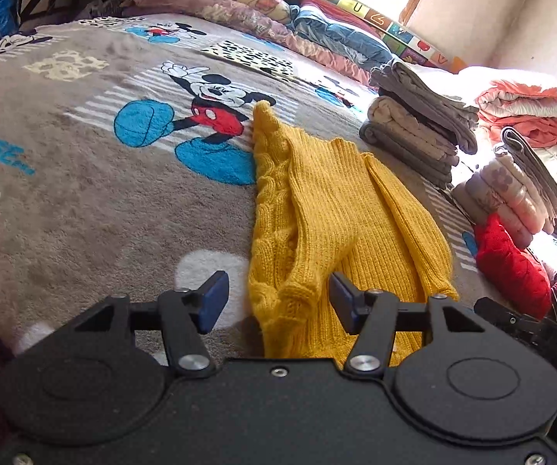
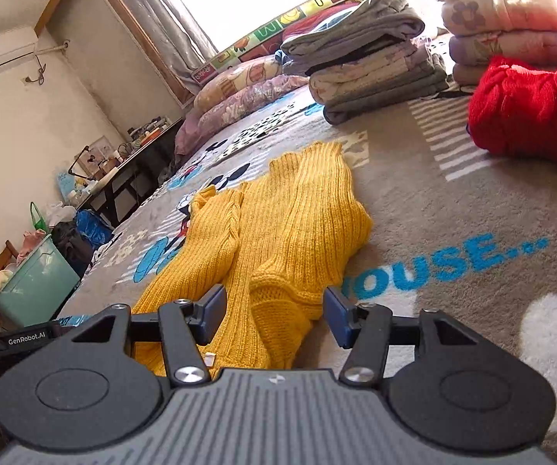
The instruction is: Fold clothes
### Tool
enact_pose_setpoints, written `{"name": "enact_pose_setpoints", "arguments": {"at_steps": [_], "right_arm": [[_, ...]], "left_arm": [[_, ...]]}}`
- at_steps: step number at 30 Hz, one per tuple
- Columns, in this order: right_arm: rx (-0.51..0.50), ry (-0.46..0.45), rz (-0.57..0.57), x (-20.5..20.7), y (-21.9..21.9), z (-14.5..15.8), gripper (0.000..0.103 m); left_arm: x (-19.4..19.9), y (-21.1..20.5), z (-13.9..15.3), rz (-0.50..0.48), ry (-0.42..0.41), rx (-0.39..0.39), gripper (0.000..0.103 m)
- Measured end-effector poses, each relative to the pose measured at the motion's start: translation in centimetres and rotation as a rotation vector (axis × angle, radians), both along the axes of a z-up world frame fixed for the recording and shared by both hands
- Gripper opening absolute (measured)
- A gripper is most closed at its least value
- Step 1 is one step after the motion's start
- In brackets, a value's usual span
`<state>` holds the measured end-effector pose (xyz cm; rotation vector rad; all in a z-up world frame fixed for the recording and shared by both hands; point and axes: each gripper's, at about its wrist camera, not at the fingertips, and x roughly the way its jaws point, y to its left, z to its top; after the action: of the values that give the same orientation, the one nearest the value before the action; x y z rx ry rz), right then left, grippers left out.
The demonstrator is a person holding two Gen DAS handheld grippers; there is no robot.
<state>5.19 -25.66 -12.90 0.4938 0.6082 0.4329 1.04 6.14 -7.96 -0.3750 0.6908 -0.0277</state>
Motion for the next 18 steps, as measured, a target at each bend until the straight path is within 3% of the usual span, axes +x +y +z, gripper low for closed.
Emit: {"name": "enact_pose_setpoints", "arguments": {"at_steps": [7, 15, 18], "right_arm": [[0.013, -0.011, 0.029, 0.8, 0.0, -0.5, 0.062], [0.031, -0.028, 0.061, 1.6, 0.2, -0.6, 0.062], [0.042, -0.013, 0.069, 2.1, 0.3, -0.9, 0.067]], "left_arm": [[2.4, 0.4, 0.5, -0.034, 0.006, -0.003, 0.056], [8.3, -0.6, 2.7, -0.171, -0.011, 0.072, 0.056], [10.8, -1.2, 3.5, -0.221, -0.039, 0.120, 0.056]]}}
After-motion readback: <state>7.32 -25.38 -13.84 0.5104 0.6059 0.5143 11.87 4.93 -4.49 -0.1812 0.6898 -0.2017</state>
